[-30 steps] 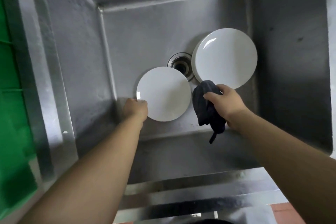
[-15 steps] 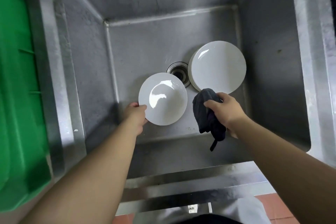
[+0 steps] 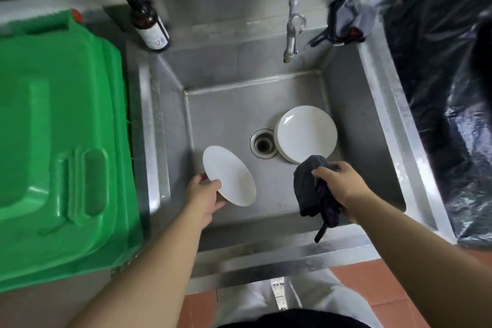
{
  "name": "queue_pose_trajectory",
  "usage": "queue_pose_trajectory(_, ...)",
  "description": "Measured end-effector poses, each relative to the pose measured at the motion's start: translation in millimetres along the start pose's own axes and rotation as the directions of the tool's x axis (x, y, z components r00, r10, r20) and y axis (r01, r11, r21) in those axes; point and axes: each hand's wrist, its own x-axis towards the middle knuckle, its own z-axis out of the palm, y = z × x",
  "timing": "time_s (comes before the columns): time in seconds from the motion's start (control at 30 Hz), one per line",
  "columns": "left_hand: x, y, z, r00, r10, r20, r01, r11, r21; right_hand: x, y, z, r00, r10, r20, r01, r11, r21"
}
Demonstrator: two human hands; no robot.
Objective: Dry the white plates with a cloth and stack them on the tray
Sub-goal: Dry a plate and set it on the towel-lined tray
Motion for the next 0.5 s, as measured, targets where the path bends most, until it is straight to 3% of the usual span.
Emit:
queue_pose_trajectory(0.2,-72,22,-25,0.994,0.073,0.087,-0.062,0.990,-0.124,-62,-30,-18,0.999,-0.029,0.023,0.022,0.964,0.266)
queue_pose_trajectory(0.37,-126,45,-28,0.979,0.141,0.146,-0.096,0.956,-0.278,-103,-55,-38,0.996,-0.052,0.070,0.000,0.804,0.595)
queue_pose_trajectory(0.5,-167,68,-19,0.953,0.204,0.222,-0.118,0.930,-0.348,-136,-86,-55,0.973,-0.144,0.178,-0.020,0.721,0.693)
